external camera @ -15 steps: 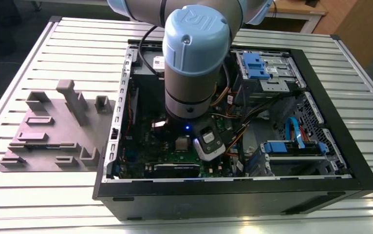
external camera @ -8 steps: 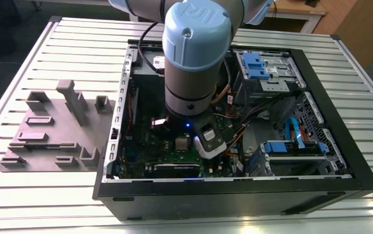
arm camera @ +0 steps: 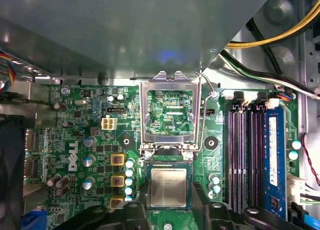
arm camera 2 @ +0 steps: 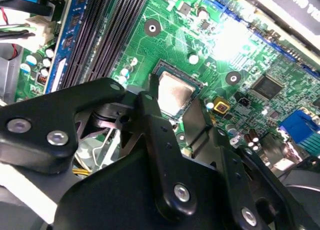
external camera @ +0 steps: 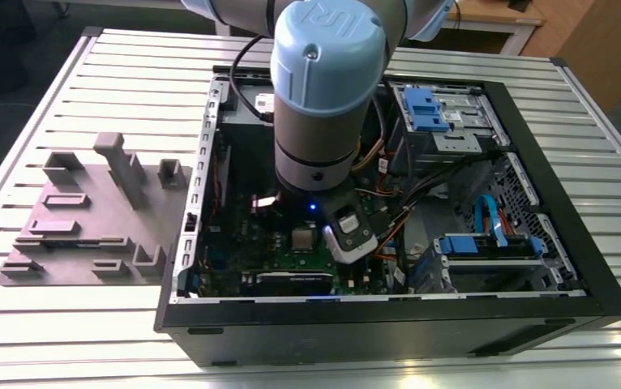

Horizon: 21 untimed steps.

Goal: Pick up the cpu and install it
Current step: 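Place the cpu into insertion slot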

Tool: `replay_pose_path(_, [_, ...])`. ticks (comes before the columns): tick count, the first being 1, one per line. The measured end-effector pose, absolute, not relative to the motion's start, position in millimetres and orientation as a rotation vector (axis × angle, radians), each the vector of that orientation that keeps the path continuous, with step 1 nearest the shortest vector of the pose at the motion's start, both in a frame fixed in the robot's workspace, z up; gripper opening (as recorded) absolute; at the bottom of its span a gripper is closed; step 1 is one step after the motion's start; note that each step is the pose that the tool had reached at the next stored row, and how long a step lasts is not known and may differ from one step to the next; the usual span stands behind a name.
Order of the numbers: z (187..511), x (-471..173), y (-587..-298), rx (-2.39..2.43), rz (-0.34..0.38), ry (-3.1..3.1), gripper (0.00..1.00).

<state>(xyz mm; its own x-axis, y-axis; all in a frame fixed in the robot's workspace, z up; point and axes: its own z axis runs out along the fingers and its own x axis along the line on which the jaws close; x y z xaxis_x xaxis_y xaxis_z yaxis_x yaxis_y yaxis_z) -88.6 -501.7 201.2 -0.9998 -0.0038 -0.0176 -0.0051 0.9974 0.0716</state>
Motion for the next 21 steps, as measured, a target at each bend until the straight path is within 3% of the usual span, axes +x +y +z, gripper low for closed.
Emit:
replay_pose_path(3, [201.4, -88.6, -501.7, -0.007, 0.112, 3.122, 0.39])
replay_pose_path(5, [201.6, -88.6, -501.7, -0.007, 0.112, 3.122, 0.27])
replay_pose_path(6, [201.7, -88.6, -501.7, -0.007, 0.112, 3.122, 0.27])
replay_pose_path(8, [201.8, -88.6, -501.7, -0.007, 0.112, 3.122, 0.16])
replay_pose_path(10, [202.0, -88.6, -501.7, -0.007, 0.112, 3.122, 0.1])
replay_pose_path(21, [196.8, -89.6, -501.6, -0.007, 0.114, 3.122, 0.1])
